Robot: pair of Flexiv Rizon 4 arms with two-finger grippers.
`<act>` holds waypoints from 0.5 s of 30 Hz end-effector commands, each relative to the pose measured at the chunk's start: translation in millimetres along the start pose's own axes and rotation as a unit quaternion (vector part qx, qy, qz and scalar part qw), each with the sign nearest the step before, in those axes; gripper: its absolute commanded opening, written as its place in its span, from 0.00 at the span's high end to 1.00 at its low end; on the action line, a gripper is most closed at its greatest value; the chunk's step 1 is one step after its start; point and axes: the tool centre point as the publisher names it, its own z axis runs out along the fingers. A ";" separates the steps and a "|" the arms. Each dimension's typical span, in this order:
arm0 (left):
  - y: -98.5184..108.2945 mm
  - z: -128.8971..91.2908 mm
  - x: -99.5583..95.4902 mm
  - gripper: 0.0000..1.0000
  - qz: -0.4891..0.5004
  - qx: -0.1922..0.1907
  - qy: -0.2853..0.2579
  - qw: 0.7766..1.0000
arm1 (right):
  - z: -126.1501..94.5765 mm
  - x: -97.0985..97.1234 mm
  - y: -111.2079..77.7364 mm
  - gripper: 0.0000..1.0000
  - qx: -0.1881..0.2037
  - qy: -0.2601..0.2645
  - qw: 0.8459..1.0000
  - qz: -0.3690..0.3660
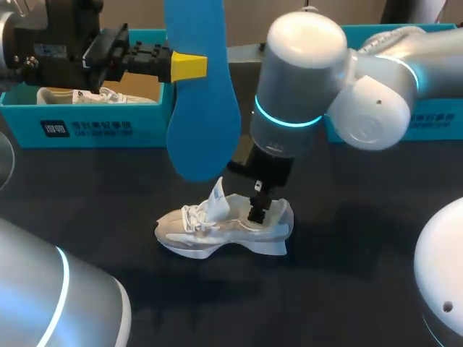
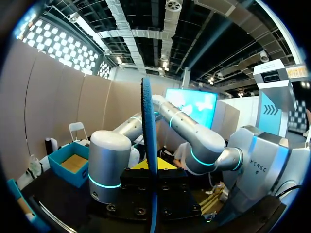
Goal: Take the shoe out of the shoebox, open the shoe tongue, remove and reinsert the insole, then place the shoe into the shoebox
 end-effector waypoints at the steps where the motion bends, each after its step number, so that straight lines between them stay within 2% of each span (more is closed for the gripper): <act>1: -0.6 1.5 -1.8 1.00 0.000 -0.001 0.001 1.000 | 6.6 -6.7 14.9 0.00 0.015 0.004 1.000 -0.010; 9: -0.6 1.5 -1.8 1.00 0.000 -0.001 0.001 1.000 | 31.2 -17.2 29.6 0.00 0.005 0.010 0.999 -0.038; 15: -0.6 1.5 -1.8 1.00 0.000 -0.001 0.001 1.000 | 49.9 -19.8 31.5 0.00 0.006 0.017 0.999 -0.039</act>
